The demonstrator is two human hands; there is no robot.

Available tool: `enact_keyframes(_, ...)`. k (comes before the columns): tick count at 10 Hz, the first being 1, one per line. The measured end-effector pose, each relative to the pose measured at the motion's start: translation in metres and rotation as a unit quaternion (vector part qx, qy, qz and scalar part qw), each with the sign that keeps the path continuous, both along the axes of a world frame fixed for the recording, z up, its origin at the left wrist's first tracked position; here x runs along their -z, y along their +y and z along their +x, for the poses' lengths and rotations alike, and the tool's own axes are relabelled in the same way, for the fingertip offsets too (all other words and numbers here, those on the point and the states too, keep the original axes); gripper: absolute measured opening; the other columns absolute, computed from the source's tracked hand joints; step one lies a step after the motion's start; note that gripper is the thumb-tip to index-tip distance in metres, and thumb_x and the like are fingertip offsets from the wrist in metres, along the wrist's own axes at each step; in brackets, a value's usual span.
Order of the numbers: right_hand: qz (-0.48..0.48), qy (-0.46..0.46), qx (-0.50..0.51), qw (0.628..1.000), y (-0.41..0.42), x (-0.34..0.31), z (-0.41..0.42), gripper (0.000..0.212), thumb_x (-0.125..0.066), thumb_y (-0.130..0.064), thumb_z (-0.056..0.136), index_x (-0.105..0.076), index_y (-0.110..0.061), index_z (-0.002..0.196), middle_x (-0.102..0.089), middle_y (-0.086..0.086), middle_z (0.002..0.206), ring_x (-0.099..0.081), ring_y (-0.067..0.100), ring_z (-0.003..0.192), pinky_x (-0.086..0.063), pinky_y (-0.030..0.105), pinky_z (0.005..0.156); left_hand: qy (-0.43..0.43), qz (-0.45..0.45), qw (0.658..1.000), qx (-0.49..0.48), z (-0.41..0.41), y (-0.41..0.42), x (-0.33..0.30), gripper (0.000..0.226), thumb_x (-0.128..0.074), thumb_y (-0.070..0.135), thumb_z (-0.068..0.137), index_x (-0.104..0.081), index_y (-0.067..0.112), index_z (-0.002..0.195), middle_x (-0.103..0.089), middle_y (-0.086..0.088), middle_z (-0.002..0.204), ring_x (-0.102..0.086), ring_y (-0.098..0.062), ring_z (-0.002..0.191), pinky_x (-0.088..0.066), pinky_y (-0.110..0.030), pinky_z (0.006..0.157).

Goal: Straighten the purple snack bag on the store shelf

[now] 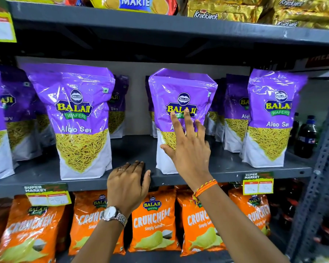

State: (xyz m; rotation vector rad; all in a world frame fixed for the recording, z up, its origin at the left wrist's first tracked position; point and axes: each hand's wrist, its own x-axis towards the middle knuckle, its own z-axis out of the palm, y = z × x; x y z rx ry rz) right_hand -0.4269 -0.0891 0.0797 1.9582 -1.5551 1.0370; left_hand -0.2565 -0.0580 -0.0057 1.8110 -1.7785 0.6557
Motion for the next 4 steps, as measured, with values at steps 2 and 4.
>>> enact_keyframes(2, -0.004, 0.005, 0.006, 1.0, -0.003, 0.003, 0.0, 0.095, -0.07, -0.062, 0.086, -0.017, -0.038, 0.162, -0.018, 0.004, 0.171, -0.031, 0.036, 0.145, -0.057, 0.052, 0.08, -0.001, -0.008, 1.0, 0.004, 0.0, -0.001, 0.002, 0.051, -0.041, 0.045, 0.096, -0.075, 0.013, 0.113, -0.077, -0.008, 0.112, -0.072, -0.029, 0.102, -0.054, -0.039, 0.085)
enact_keyframes(4, 0.023, 0.021, -0.026, 0.999, 0.01, -0.004, -0.003, 0.101, -0.066, -0.066, 0.087, -0.005, -0.039, 0.162, -0.004, 0.003, 0.173, -0.021, 0.035, 0.15, -0.055, 0.052, 0.093, 0.014, -0.022, 1.0, 0.012, 0.002, -0.003, 0.002, 0.051, -0.04, 0.047, 0.095, -0.076, 0.015, 0.112, -0.078, -0.005, 0.11, -0.073, -0.025, 0.099, -0.054, -0.038, 0.083)
